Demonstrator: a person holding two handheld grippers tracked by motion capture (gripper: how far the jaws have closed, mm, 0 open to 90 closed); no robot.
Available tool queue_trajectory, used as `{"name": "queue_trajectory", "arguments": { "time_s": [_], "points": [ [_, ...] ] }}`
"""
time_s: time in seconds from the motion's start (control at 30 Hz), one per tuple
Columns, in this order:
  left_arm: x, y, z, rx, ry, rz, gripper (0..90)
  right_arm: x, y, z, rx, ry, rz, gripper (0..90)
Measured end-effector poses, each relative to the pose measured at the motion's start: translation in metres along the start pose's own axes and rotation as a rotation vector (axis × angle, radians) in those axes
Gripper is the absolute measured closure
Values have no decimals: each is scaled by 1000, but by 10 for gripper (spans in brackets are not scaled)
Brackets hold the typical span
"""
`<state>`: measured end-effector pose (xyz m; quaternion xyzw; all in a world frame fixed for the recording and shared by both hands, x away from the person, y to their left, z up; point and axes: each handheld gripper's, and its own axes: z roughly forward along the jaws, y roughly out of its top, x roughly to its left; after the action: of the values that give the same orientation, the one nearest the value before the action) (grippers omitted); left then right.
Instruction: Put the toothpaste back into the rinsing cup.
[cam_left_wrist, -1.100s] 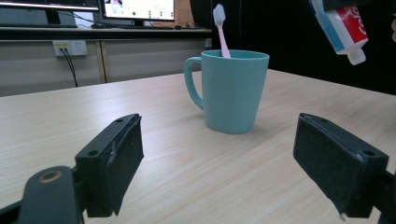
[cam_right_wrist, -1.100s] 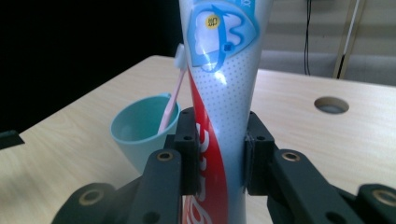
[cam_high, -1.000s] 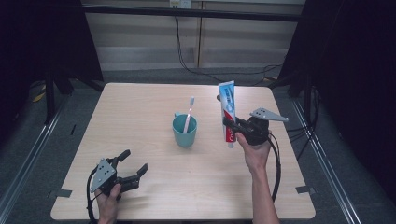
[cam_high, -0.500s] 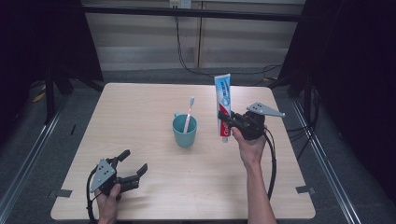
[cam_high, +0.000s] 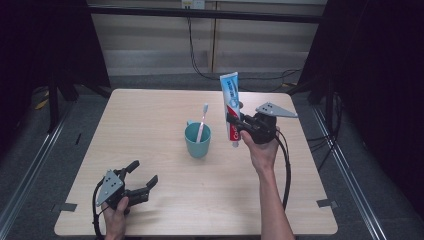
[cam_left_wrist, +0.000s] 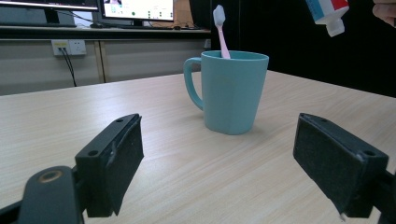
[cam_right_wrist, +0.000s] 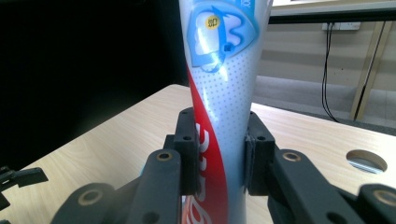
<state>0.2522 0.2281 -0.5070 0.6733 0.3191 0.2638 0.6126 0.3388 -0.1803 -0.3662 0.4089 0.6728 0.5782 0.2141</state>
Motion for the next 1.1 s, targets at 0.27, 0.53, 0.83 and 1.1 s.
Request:
{"name": "queue_trajectory", "arguments": {
  "time_s": [0.27, 0.53, 0.83, 1.1],
  "points": [
    [0, 0, 0, 1, -7, 4, 159, 6, 5, 7, -7, 26, -19, 717],
    [1, 0, -1, 0, -3, 0, 159, 10, 9, 19, -7, 46, -26, 716],
    [1, 0, -1, -4, -10, 2, 159, 17, 10, 32, 0, 60, -33, 714],
    [1, 0, -1, 0, -12, 6, 159, 21, 12, 41, -24, 77, -27, 712]
  ]
}}
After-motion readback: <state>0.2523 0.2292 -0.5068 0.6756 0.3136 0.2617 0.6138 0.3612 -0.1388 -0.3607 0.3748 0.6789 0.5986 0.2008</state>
